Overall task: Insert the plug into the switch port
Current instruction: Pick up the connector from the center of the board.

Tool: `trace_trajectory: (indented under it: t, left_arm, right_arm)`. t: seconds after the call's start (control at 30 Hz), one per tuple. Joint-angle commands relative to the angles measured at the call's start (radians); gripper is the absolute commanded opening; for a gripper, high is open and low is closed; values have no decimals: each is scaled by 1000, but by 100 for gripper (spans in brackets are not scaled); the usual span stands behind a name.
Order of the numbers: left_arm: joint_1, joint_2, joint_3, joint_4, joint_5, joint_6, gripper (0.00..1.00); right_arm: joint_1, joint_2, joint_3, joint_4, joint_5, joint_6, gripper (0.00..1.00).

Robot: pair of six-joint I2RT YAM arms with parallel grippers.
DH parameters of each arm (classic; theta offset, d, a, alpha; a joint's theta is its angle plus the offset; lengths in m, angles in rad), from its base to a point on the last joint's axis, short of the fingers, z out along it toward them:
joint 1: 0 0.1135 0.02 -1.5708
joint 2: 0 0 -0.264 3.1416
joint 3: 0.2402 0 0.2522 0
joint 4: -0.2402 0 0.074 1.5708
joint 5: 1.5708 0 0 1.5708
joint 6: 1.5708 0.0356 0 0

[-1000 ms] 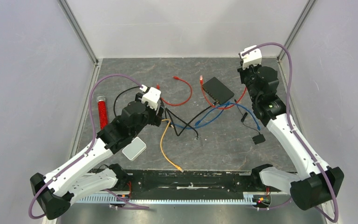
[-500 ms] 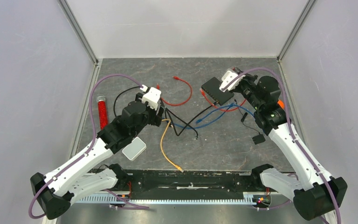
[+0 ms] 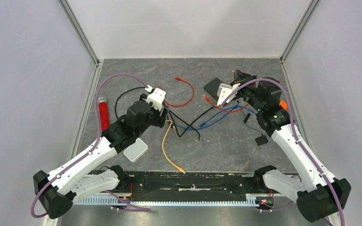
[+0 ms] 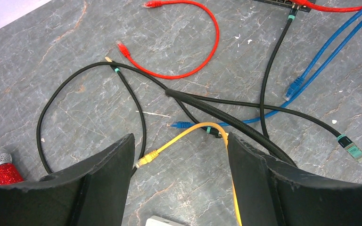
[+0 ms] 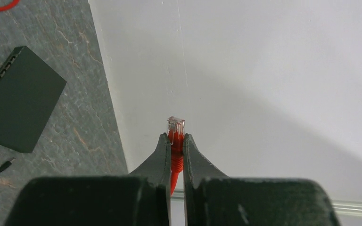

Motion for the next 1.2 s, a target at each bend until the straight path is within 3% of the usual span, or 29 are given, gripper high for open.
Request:
trace_trajectory:
  t: [0.0, 0.07, 0.23, 0.3, 0.43, 0.77, 0.87, 1.17]
  left_arm:
    - [0, -3, 41, 13, 24, -7, 77]
    - [0, 7, 54, 11, 57, -7, 77]
    - [0, 90, 180, -28, 171, -80, 77]
    - [0, 134, 230, -15, 223, -112, 77]
    - [0, 259, 315, 43, 294, -118, 78]
    - [1, 661, 634, 19, 325, -246, 75]
    - [0, 770, 712, -10, 394, -266, 74]
    - [0, 1004, 786, -1, 500, -313, 64]
  right_arm:
    - [3, -7, 71, -32, 26, -181, 0]
    - [3, 5, 94, -46, 34, -175, 0]
    - [3, 5, 58, 13, -30, 92, 0]
    - [3, -9, 2, 75, 13, 180, 0]
    - [2, -50, -96, 171, 27, 119, 0]
    - [0, -76, -60, 137, -110, 128, 0]
    - [-1, -85, -77, 143, -122, 133, 0]
    - [-2, -130, -121, 164, -127, 130, 0]
